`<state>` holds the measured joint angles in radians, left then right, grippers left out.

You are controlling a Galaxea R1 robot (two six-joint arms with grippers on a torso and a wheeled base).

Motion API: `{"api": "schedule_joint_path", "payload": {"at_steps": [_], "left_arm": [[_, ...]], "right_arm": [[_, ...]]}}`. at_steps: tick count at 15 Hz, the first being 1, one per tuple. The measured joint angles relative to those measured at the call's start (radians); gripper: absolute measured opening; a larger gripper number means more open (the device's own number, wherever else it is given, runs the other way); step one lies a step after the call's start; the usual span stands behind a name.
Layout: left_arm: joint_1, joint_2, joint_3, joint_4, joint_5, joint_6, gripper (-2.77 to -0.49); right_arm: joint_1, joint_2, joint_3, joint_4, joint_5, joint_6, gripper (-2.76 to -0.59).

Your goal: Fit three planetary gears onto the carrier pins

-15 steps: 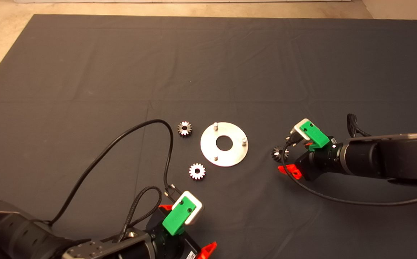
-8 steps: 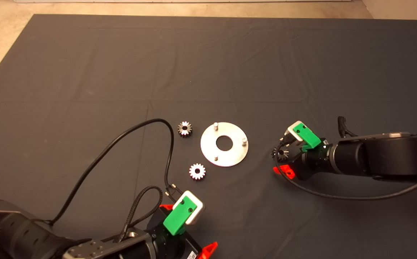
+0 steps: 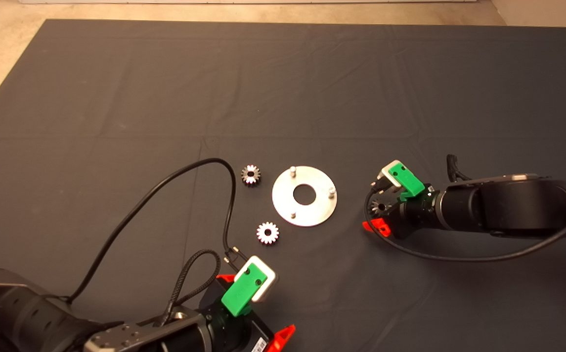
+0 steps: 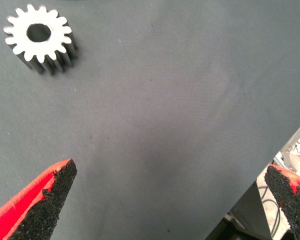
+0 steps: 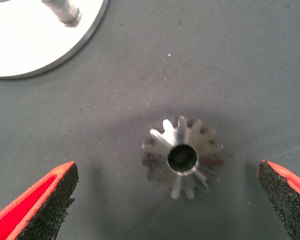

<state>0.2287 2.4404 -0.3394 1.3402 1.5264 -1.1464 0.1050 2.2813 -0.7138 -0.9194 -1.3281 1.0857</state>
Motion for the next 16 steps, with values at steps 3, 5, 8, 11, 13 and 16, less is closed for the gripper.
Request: {"api": "schedule_joint_path", "payload": {"at_steps": [3, 5, 8, 11, 13, 16], "left_arm": [[0.0, 0.0, 0.0, 0.0, 0.0, 0.0, -0.51], [0.0, 0.0, 0.0, 0.0, 0.0, 0.0, -0.51], [0.0, 0.0, 0.0, 0.0, 0.0, 0.0, -0.51], [0.0, 0.0, 0.0, 0.0, 0.0, 0.0, -0.51], [0.0, 0.0, 0.0, 0.0, 0.0, 0.0, -0.51], [0.0, -0.003, 0.0, 0.0, 0.001, 0.0, -0.51]], "right_arm": [[0.0, 0.007, -0.017, 0.0, 0.001, -0.001, -0.82], [-0.011, 0.007, -0.024, 0.0, 0.001, -0.003, -0.94], [-0.022, 0.007, -0.029, 0.0, 0.001, -0.003, -1.13], [-0.022, 0.007, -0.029, 0.0, 0.001, -0.003, -1.27], [-0.022, 0.007, -0.029, 0.0, 0.001, -0.003, -1.36], [-0.022, 0.007, -0.029, 0.0, 0.023, -0.003, -1.51]]}}
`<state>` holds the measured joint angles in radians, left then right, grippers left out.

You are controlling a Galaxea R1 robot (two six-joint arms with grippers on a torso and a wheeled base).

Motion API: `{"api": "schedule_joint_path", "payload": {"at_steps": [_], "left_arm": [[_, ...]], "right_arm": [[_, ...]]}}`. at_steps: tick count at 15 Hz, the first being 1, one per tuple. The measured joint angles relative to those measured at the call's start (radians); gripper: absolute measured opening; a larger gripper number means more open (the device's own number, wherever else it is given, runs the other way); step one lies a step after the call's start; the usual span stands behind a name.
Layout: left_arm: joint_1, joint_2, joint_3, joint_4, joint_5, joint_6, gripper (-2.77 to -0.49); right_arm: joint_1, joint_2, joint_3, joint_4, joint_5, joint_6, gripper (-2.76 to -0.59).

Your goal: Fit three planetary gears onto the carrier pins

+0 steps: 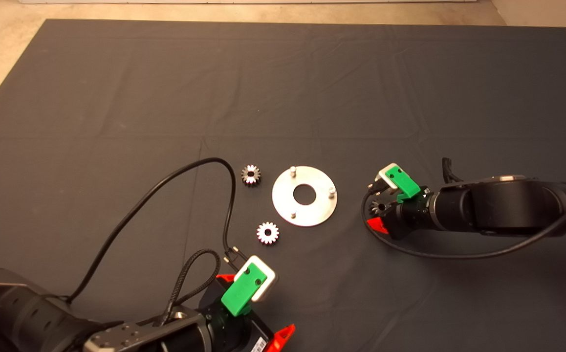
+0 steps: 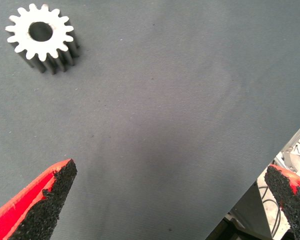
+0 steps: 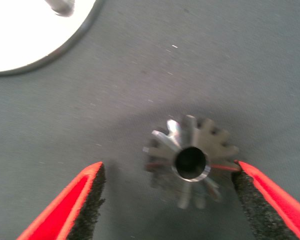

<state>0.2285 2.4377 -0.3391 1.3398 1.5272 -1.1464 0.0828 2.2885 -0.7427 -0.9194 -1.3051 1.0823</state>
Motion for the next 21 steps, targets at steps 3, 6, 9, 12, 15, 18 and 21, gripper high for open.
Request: {"api": "schedule_joint_path", "payload": {"at_steps": [3, 6, 9, 12, 15, 18, 21], "left_arm": [[0.0, 0.0, 0.0, 0.0, 0.0, 0.0, -0.51], [0.0, 0.0, 0.0, 0.0, 0.0, 0.0, -0.51], [0.0, 0.0, 0.0, 0.0, -0.001, 0.0, -0.51], [0.0, 0.0, 0.0, 0.0, 0.0, 0.0, -0.51], [0.0, 0.0, 0.0, 0.0, 0.0, 0.0, -0.51], [0.0, 0.0, 0.0, 0.0, 0.0, 0.0, -0.51], [0.0, 0.0, 0.0, 0.0, 0.0, 0.0, -0.51]], "right_arm": [[0.0, 0.0, 0.0, 0.0, 0.009, 0.0, -1.58], [0.0, 0.0, -0.001, 0.0, 0.01, 0.0, -1.67], [0.0, -0.004, -0.005, 0.0, 0.012, -0.001, -1.82], [0.0, -0.003, -0.01, 0.0, 0.016, -0.008, -1.86], [0.0, -0.003, -0.016, 0.0, 0.016, -0.012, -2.0], [0.0, -0.003, -0.018, 0.0, 0.013, -0.015, -2.14], [0.0, -0.003, -0.018, 0.0, 0.012, -0.016, -2.2]]}}
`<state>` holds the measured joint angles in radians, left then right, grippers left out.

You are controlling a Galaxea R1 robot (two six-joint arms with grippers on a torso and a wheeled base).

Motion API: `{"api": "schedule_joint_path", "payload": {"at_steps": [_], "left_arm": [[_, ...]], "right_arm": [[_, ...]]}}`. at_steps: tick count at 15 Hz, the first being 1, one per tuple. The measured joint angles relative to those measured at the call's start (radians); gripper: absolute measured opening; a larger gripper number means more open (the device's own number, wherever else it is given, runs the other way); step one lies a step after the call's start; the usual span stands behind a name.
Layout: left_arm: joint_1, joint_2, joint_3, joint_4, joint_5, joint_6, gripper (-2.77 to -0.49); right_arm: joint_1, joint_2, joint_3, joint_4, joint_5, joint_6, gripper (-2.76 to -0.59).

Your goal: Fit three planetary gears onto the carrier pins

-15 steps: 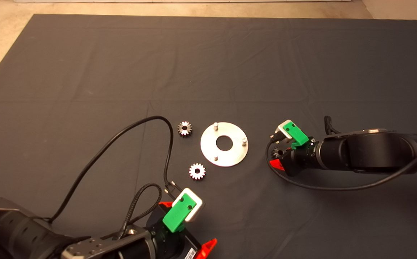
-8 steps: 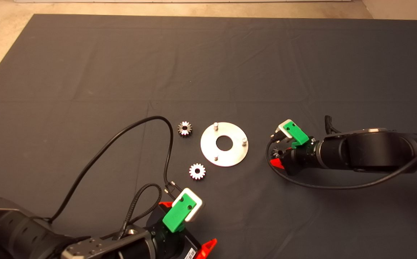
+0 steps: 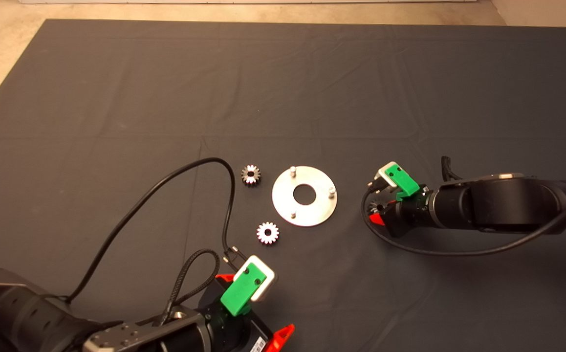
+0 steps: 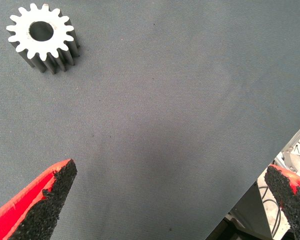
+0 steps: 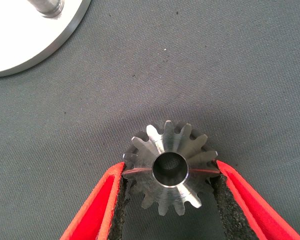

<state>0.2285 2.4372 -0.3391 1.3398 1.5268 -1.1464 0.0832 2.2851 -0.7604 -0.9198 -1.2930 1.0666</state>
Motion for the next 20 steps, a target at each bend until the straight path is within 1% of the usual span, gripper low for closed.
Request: {"api": "schedule_joint_path", "payload": {"at_steps": [11, 14, 16, 17, 19, 20], "left_arm": [[0.0, -0.002, 0.0, 0.0, 0.0, 0.0, -0.51], [-0.016, -0.002, 0.0, 0.0, 0.0, 0.0, -0.51], [-0.016, -0.002, 0.0, 0.0, 0.0, 0.0, -0.51], [-0.016, -0.002, 0.0, 0.0, 0.0, 0.0, -0.51], [-0.017, -0.002, 0.0, 0.0, 0.0, 0.0, -0.51], [-0.017, -0.002, 0.0, 0.0, 0.0, 0.0, -0.51]], "right_arm": [[0.0, 0.0, 0.0, 0.0, 0.0, -0.007, -2.32], [0.0, 0.0, 0.0, 0.0, 0.002, -0.006, -2.33], [0.004, 0.001, 0.0, 0.001, 0.007, -0.003, -2.33], [0.011, 0.003, 0.0, 0.004, 0.007, -0.003, -2.34], [0.05, 0.023, 0.0, 0.017, 0.008, -0.002, -2.34], [0.07, 0.034, 0.0, 0.032, 0.012, -0.002, -2.34]]}}
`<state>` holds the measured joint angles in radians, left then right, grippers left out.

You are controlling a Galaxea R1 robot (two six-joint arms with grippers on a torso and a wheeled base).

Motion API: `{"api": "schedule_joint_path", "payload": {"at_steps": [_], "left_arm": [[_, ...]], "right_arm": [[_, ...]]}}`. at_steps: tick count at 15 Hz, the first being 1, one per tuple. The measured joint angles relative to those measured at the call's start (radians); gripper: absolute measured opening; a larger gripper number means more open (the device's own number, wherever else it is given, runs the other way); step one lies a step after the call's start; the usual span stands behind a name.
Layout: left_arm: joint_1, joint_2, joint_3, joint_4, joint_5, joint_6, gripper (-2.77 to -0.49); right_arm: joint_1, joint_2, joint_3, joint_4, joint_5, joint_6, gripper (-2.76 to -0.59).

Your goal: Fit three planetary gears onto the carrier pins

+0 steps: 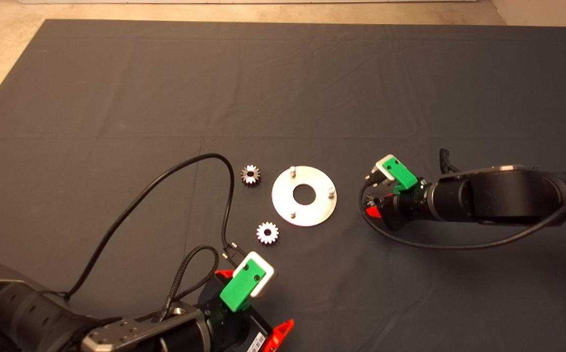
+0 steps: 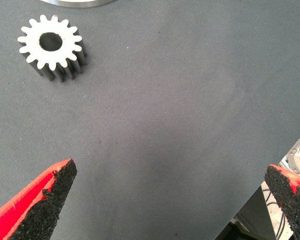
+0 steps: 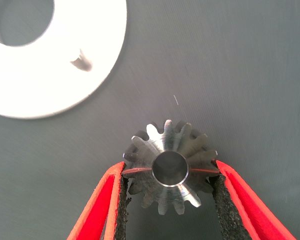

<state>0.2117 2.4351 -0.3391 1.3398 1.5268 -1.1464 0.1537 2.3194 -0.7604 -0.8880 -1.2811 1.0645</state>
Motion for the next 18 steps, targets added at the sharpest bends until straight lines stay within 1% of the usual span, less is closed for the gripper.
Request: {"api": "schedule_joint_path", "payload": {"at_steps": [2, 3, 4, 7, 11, 13, 15, 16, 18], "left_arm": [[0.0, 0.0, 0.0, 0.0, 0.0, 0.0, -0.51], [0.0, 0.001, 0.0, 0.0, 0.0, 0.0, -0.51], [0.0, 0.0, 0.0, 0.0, 0.0, 0.0, -0.51], [0.0, 0.0, 0.0, 0.0, 0.0, 0.0, -0.51], [0.0, 0.0, 0.0, 0.0, 0.0, 0.0, -0.51], [0.0, 0.0, 0.0, 0.0, 0.0, 0.0, -0.51], [0.0, 0.0, 0.0, 0.0, 0.0, 0.0, -0.51], [0.0, 0.0, 0.0, 0.0, 0.0, 0.0, -0.51], [0.0, 0.0, 0.0, 0.0, 0.0, 0.0, -0.51]], "right_arm": [[0.047, 0.021, 0.0, 0.037, 0.001, 0.001, -2.34], [0.069, 0.032, 0.0, 0.049, 0.002, 0.001, -2.34], [0.084, 0.043, 0.0, 0.057, 0.001, 0.001, -2.34], [0.091, 0.076, -0.012, 0.079, 0.002, 0.002, -2.34], [0.091, 0.139, -0.061, 0.097, 0.0, 0.003, -2.34], [0.091, 0.161, -0.07, 0.106, 0.01, 0.002, -2.34], [0.091, 0.183, -0.107, 0.107, 0.005, 0.002, -2.34], [0.091, 0.188, -0.113, 0.107, 0.002, 0.002, -2.34], [0.091, 0.198, -0.113, 0.107, 0.003, 0.002, -2.34]]}}
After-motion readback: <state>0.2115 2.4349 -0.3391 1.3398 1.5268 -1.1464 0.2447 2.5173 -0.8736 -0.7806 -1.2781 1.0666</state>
